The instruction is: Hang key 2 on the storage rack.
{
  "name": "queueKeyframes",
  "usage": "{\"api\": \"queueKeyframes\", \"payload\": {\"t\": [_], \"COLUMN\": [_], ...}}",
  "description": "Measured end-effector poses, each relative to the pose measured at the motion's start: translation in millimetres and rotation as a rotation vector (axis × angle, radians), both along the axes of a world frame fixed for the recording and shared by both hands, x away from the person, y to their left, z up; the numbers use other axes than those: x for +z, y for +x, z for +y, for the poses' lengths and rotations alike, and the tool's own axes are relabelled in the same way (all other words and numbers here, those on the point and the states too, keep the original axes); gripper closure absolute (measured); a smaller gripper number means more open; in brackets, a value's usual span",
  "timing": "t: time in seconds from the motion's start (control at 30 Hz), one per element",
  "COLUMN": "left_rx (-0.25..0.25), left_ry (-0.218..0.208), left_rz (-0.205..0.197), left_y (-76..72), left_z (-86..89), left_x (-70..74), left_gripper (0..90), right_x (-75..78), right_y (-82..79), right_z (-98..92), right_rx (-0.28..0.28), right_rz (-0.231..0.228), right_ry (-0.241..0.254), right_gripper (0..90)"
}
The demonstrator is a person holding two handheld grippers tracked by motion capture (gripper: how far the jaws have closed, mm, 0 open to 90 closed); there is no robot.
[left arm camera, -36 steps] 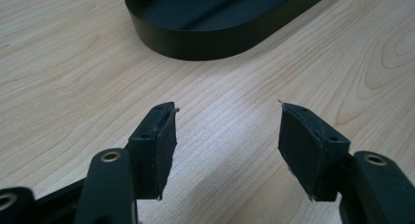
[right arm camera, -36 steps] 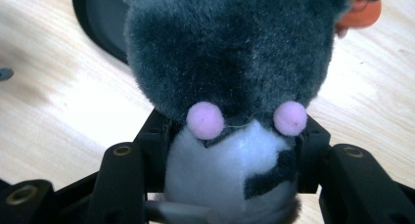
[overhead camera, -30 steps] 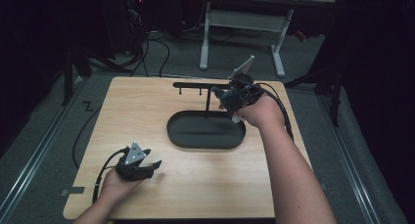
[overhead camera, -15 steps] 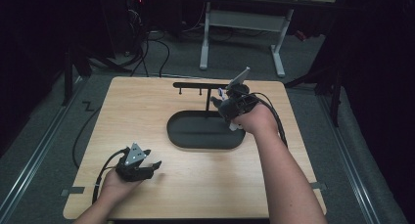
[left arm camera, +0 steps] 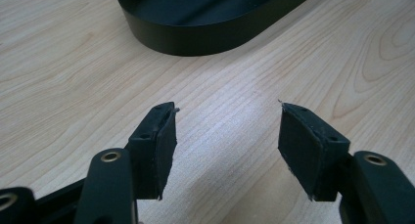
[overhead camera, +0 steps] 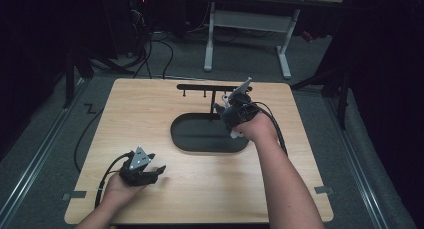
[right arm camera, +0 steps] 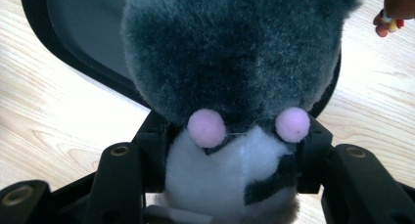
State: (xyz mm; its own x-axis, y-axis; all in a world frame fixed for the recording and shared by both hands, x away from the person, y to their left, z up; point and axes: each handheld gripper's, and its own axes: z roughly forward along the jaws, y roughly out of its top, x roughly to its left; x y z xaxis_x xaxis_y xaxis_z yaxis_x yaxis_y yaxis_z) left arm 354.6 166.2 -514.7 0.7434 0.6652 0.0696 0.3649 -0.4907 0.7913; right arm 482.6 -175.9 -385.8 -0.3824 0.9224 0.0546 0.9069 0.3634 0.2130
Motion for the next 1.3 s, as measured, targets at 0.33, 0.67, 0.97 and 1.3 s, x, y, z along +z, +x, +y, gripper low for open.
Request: {"api": "queueKeyframes", "payload": {"t": [0.33,0.67,0.97,1.3], "left_rx": [-0.005,-0.006,-0.002,-0.019], "left_ry": [-0.001,0.001,0.004,-0.001], "left_rz": [0.001,0.000,0.000,-0.001], "left_y": [0.5,0.4,-1.1,-2.1], "left_z": [-0.6,-1.6,-1.8,-5.2], "left_x": [0.4,0.4,0.1,-0.1], "left_gripper": [39.6,39.5,39.4,39.2], "right_x": [-1.5,-8.1,-25.2,-55.7], "right_y": [1.3,-13.6,-30.9,-62.0], "right_z": [1.3,0.6,-4.7,-23.0], "right_rx": [-0.015,-0.006,0.004,0.009], "right_rz": [-0.041,-0.058,-0.069,-0.121], "right_ry": [-0.008,0.003,-0.003,0.019], "right_gripper": [28.8,29.6,30.0,30.7]}}
